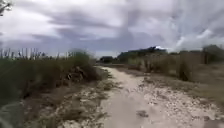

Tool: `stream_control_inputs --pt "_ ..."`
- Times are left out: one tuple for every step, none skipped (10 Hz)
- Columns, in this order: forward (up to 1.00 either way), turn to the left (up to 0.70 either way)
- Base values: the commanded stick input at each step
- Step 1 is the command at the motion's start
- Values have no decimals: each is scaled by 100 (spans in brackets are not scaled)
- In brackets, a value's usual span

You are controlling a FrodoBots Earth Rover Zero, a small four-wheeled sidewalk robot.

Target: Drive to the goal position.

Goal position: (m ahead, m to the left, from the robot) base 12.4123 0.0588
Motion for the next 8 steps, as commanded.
stream_control_inputs --pt "85 -34" --pt "85 -19" --pt "85 0" --pt "85 0" --pt "85 0" --pt "85 0" --pt "85 0" --pt "85 0"
